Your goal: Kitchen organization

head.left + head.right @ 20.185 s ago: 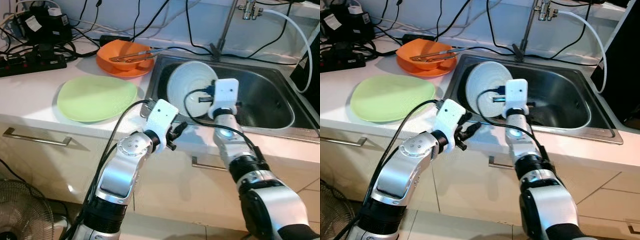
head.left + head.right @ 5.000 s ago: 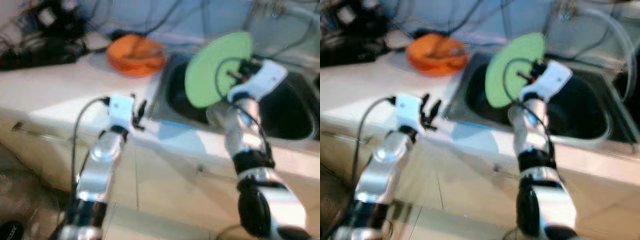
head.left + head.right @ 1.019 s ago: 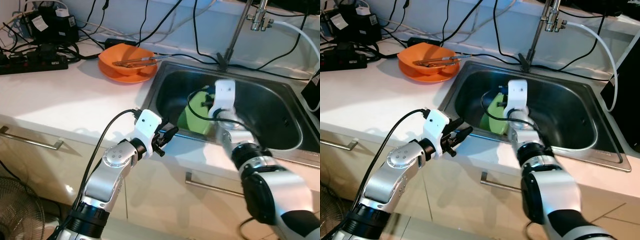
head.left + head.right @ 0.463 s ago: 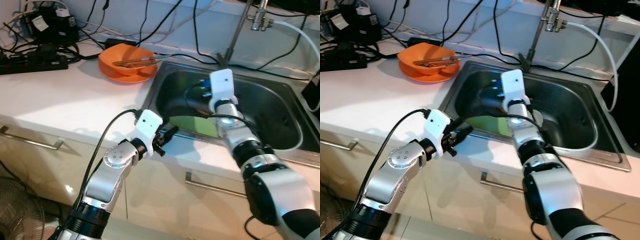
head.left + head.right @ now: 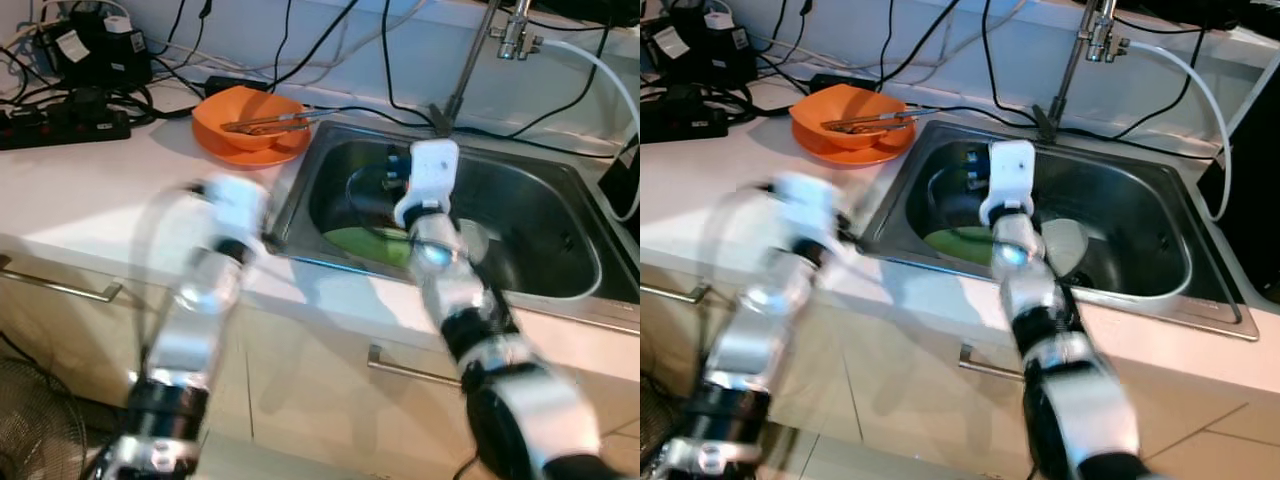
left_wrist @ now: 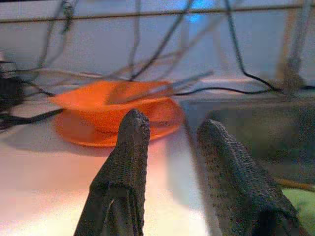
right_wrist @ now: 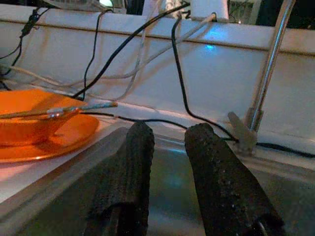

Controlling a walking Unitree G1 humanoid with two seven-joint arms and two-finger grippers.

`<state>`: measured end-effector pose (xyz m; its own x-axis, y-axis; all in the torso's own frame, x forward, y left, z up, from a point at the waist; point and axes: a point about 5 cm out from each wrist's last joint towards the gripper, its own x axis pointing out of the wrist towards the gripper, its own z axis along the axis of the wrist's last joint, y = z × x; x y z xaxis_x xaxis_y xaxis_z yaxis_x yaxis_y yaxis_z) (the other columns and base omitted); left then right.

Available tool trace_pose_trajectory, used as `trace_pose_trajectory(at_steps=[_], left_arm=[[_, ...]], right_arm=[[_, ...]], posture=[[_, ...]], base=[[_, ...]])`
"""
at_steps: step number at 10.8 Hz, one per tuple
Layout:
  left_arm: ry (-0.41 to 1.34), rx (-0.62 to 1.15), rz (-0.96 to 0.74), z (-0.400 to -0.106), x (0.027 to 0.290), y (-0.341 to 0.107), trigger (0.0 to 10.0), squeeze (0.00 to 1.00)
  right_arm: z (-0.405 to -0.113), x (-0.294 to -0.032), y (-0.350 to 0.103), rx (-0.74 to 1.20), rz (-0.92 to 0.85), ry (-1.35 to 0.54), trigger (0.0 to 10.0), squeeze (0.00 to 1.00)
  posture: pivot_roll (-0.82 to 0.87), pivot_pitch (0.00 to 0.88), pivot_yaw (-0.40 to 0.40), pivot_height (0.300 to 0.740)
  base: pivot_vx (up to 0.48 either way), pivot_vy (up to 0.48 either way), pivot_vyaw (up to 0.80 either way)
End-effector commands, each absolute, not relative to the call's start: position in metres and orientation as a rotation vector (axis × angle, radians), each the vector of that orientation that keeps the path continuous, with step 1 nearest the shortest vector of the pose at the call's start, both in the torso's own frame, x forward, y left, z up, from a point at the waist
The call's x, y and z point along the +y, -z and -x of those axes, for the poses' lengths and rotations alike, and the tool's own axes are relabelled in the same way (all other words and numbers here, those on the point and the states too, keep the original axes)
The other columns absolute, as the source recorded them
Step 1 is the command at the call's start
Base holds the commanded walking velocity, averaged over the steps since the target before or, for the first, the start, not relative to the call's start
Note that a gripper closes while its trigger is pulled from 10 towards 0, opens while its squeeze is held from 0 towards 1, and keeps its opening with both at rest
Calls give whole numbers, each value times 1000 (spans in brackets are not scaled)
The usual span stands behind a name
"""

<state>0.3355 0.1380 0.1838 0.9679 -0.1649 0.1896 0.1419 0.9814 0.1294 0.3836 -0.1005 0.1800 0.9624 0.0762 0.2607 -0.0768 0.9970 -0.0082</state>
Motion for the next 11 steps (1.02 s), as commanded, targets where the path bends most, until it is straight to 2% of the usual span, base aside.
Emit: trace_pose_trajectory(at_steps=[1, 4, 6, 11], left_arm=[[149, -222, -107, -338, 134, -187, 10000, 0], [118, -211, -78, -339, 136, -177, 10000, 0], [125, -210, -69, -341, 135, -177, 10000, 0], [116, -210, -75, -342, 136, -177, 10000, 0]], right_arm=[[-381, -107, -182, -293, -29, -64, 10000, 0], [-367, -110, -165, -267, -80, -42, 10000, 0], [-365, -106, -166, -268, -93, -67, 10000, 0], [-362, -103, -167, -259, -112, -61, 10000, 0]], posture=[[245, 31, -77, 740], [239, 0, -68, 740], [245, 0, -64, 740], [241, 0, -71, 740]], base=[[0, 0, 0], [0, 94, 0], [0, 279, -781], [0, 286, 0]])
